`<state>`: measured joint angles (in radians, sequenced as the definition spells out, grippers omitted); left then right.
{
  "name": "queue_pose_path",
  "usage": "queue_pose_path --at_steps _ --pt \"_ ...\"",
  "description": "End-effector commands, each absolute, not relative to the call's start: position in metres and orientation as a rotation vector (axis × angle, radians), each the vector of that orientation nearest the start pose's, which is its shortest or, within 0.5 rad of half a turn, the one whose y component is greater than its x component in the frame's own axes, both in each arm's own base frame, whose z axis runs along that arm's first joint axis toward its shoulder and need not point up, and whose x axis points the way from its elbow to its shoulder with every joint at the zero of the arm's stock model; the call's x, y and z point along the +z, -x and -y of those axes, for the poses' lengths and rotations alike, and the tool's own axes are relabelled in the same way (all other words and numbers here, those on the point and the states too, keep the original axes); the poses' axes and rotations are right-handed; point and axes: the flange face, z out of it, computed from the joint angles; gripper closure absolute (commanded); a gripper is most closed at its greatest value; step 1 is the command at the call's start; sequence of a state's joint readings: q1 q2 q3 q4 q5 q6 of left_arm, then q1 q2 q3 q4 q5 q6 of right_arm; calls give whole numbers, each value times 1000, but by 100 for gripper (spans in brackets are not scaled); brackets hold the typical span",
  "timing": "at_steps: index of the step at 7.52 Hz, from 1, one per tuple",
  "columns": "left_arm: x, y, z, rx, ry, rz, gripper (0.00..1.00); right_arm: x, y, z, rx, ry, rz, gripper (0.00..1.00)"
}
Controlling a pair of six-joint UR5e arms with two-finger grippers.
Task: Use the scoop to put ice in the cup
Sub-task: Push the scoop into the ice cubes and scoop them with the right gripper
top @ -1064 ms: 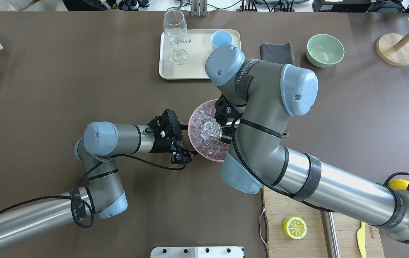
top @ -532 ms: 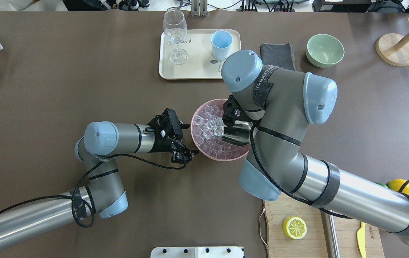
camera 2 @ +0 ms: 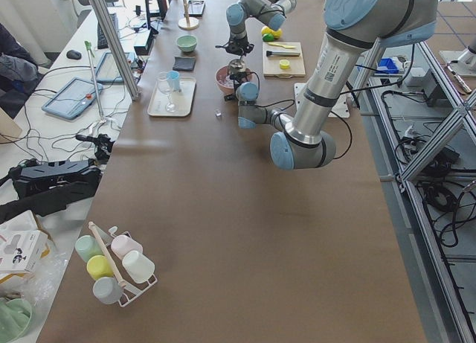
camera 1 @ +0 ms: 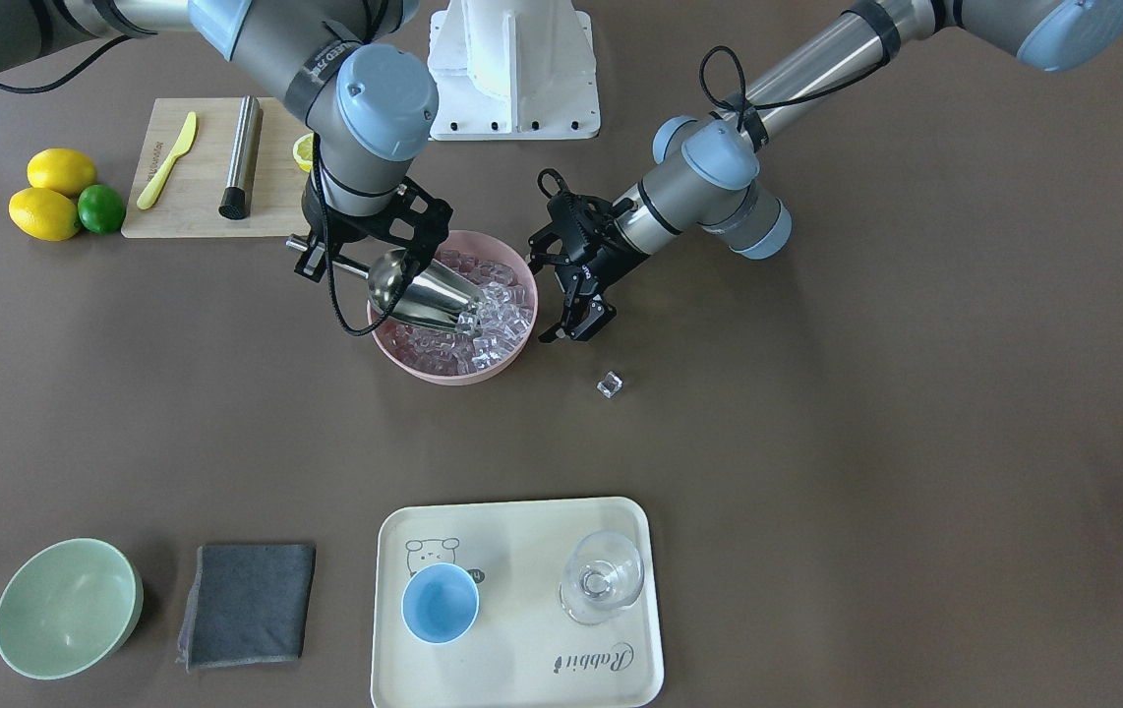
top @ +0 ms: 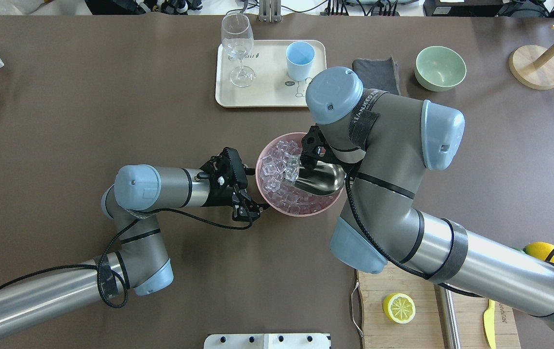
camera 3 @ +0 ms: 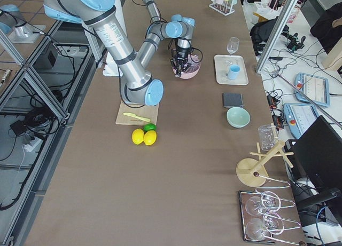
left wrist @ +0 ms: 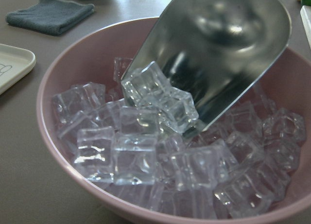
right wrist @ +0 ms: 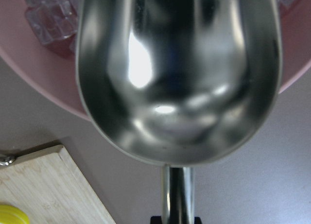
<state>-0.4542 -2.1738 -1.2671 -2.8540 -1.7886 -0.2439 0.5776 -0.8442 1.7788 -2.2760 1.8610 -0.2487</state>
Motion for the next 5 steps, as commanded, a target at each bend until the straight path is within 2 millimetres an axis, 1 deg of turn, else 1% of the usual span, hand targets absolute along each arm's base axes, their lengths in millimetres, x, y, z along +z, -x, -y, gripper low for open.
queue_pose_path --at_steps 1,2,4,5 --pt "289 -592 414 832 -1176 -1163 2 228 468 429 -1219 -130 418 100" --pt "285 -597 413 830 -1180 -1164 2 226 466 429 -1203 -132 432 100" --pt "285 -599 413 830 -1179 -1163 2 223 457 426 -1165 -142 470 100" --pt "284 -598 414 829 -1181 -1163 2 223 456 426 -1127 -166 492 100"
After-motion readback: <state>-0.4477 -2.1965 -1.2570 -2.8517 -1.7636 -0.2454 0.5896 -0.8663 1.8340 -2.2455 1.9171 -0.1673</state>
